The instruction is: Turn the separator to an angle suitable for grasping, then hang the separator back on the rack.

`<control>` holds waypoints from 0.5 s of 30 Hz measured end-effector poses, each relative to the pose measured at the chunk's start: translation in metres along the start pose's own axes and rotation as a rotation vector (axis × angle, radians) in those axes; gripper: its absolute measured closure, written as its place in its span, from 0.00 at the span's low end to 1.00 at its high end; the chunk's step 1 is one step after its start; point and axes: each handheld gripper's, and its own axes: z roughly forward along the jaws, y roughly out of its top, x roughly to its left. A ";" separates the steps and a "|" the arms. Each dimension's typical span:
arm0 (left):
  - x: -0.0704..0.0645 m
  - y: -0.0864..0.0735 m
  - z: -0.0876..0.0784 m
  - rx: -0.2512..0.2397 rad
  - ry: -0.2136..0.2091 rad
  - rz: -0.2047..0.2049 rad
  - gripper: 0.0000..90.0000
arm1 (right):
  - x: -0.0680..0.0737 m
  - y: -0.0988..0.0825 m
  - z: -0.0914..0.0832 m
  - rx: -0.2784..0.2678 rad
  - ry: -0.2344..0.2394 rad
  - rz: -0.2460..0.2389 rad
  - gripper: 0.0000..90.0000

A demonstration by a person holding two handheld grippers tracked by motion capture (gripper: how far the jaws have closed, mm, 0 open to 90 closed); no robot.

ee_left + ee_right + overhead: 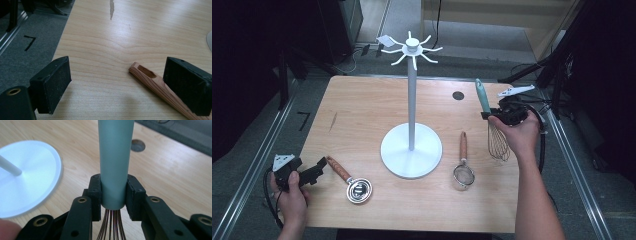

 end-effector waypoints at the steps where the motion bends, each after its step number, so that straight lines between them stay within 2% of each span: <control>1: 0.000 0.000 0.000 0.000 0.002 0.000 0.09 | 0.001 0.000 -0.003 -0.020 0.005 0.001 0.79; 8: 0.000 0.000 0.000 0.003 0.006 0.002 0.09 | 0.016 0.003 -0.024 -0.162 -0.006 0.000 0.79; 15: 0.000 0.000 0.000 -0.002 0.005 0.002 0.09 | 0.034 0.010 -0.040 -0.279 0.036 0.001 0.79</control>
